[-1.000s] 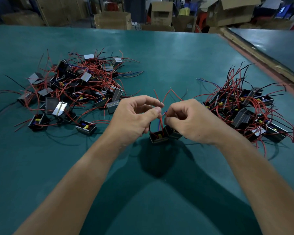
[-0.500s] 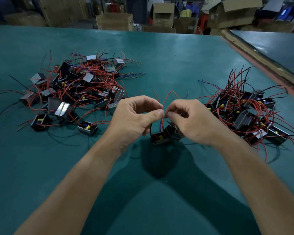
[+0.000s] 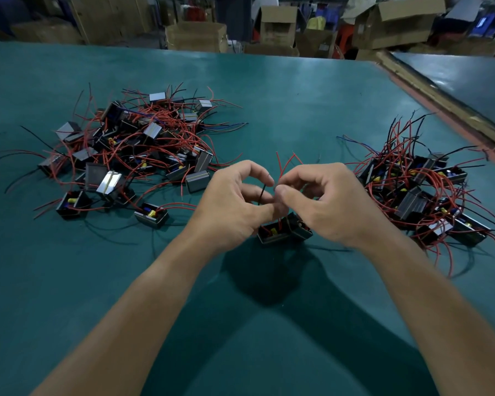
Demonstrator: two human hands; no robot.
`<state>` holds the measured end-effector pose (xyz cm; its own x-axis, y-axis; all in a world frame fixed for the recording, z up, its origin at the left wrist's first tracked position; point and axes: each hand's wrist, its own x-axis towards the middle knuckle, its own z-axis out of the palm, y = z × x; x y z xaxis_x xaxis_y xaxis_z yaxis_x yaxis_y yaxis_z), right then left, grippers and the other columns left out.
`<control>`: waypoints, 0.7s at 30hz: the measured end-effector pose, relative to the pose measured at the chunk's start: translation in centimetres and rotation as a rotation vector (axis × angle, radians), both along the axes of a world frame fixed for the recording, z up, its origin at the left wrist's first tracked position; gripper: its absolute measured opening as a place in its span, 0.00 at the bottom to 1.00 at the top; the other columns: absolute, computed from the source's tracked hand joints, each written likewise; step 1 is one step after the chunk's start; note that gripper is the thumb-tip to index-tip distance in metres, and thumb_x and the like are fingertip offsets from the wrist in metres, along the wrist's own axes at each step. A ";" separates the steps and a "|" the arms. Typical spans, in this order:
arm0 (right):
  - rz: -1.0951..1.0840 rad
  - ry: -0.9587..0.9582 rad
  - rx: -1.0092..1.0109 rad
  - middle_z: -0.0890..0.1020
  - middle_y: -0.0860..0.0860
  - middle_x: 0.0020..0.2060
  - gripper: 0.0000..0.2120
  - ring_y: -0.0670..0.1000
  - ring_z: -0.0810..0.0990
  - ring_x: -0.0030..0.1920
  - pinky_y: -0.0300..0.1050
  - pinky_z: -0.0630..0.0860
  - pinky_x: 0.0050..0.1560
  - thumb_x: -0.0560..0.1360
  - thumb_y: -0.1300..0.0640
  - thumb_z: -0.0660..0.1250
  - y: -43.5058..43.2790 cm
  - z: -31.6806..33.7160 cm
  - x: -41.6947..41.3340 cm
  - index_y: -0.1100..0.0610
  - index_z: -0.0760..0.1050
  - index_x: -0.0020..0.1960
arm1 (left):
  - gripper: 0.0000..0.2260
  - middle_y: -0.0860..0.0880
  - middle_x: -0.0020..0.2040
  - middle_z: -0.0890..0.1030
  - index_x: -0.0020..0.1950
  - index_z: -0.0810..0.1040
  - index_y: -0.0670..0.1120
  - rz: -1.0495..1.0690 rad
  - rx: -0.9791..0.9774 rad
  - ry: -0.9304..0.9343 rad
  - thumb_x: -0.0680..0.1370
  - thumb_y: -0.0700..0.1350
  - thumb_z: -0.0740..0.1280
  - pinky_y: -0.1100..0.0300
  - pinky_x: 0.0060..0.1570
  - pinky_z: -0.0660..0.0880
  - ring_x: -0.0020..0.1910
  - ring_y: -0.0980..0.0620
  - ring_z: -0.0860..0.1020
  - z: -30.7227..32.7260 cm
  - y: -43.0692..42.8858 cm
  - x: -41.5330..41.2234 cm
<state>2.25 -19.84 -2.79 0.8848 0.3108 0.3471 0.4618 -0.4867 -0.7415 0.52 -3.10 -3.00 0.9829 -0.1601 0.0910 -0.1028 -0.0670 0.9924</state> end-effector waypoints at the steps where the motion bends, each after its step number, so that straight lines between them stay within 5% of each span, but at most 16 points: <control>1: 0.001 -0.011 -0.010 0.81 0.43 0.31 0.05 0.41 0.72 0.28 0.34 0.69 0.32 0.73 0.52 0.70 0.0 0.0 0.0 0.51 0.82 0.41 | 0.16 0.49 0.30 0.82 0.45 0.70 0.46 -0.011 -0.003 0.010 0.70 0.33 0.75 0.68 0.21 0.65 0.19 0.57 0.68 0.0 -0.1 -0.1; 6: 0.010 0.001 -0.012 0.80 0.41 0.29 0.05 0.40 0.72 0.27 0.31 0.68 0.31 0.73 0.53 0.70 -0.1 -0.1 0.0 0.51 0.83 0.40 | 0.19 0.49 0.31 0.82 0.44 0.65 0.46 -0.025 -0.001 0.038 0.70 0.30 0.74 0.67 0.20 0.65 0.18 0.57 0.68 0.0 -0.5 -0.2; 13: 0.022 0.030 -0.014 0.84 0.48 0.33 0.04 0.52 0.79 0.32 0.42 0.75 0.35 0.73 0.54 0.72 -0.6 0.0 0.4 0.52 0.84 0.41 | 0.20 0.49 0.32 0.83 0.46 0.65 0.47 0.032 0.005 0.027 0.71 0.31 0.74 0.64 0.20 0.68 0.20 0.55 0.69 -0.1 -0.1 0.0; 21: 0.058 0.071 0.041 0.83 0.52 0.31 0.07 0.49 0.75 0.30 0.45 0.72 0.32 0.70 0.51 0.71 -0.4 0.1 0.3 0.54 0.83 0.39 | 0.19 0.47 0.32 0.83 0.44 0.65 0.46 0.022 -0.002 0.016 0.70 0.28 0.72 0.65 0.20 0.68 0.20 0.54 0.69 -0.3 -0.1 0.1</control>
<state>2.54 -20.28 -2.64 0.8887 0.3490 0.2974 0.4337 -0.4291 -0.7923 0.66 -3.23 -3.27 0.9875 -0.1384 0.0756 -0.0855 -0.0675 0.9940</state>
